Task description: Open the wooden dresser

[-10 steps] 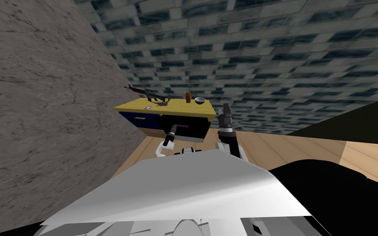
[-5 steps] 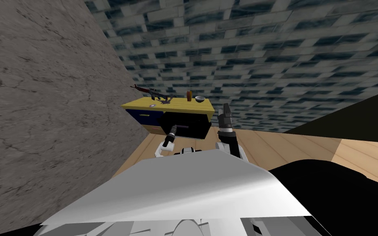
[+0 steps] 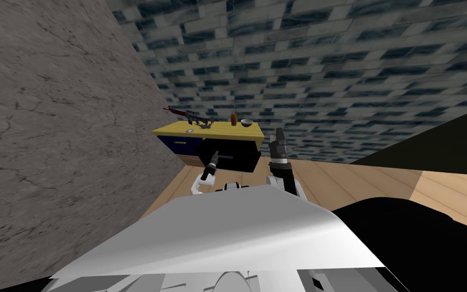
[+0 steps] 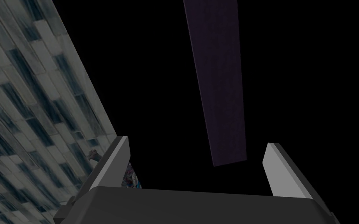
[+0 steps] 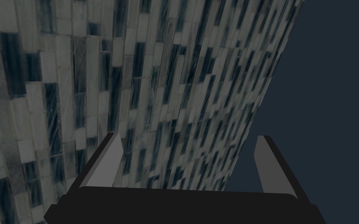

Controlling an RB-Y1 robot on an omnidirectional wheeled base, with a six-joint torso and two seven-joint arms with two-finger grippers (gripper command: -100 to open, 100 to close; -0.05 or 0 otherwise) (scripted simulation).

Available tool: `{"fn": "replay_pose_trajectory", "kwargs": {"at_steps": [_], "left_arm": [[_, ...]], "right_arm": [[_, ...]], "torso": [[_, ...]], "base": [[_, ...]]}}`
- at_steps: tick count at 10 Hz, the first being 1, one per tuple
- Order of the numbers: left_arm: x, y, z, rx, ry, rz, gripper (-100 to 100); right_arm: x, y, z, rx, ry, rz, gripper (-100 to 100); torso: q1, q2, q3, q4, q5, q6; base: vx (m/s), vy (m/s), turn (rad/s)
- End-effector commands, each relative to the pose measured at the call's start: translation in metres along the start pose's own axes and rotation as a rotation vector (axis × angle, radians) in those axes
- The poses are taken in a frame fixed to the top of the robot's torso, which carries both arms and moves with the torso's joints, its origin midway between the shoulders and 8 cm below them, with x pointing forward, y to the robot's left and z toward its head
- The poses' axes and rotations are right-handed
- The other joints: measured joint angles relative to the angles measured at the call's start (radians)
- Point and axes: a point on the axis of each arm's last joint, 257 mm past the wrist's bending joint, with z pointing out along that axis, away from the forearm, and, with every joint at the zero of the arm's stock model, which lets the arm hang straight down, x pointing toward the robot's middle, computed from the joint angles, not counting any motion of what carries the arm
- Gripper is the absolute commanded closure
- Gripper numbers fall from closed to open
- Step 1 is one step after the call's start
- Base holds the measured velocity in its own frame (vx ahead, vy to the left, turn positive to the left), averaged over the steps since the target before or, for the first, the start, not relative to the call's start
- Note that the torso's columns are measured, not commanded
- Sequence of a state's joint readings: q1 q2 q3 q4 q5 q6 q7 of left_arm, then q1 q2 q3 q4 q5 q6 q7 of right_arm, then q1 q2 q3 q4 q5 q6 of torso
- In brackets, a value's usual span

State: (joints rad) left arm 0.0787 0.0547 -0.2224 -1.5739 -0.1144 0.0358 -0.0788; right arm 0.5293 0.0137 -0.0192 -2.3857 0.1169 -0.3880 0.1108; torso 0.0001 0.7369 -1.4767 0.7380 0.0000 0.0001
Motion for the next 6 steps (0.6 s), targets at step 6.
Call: {"fn": "replay_pose_trajectory", "kwargs": {"at_steps": [6], "left_arm": [[-0.002, -0.026, -0.002, -0.015, 0.005, -0.006, -100]], "right_arm": [[0.000, 0.000, 0.000, 0.000, 0.000, 0.000, 0]], "torso": [[0.000, 0.006, 0.003, 0.006, -0.002, -0.002]], "base": [[-0.007, 0.010, 0.001]]}}
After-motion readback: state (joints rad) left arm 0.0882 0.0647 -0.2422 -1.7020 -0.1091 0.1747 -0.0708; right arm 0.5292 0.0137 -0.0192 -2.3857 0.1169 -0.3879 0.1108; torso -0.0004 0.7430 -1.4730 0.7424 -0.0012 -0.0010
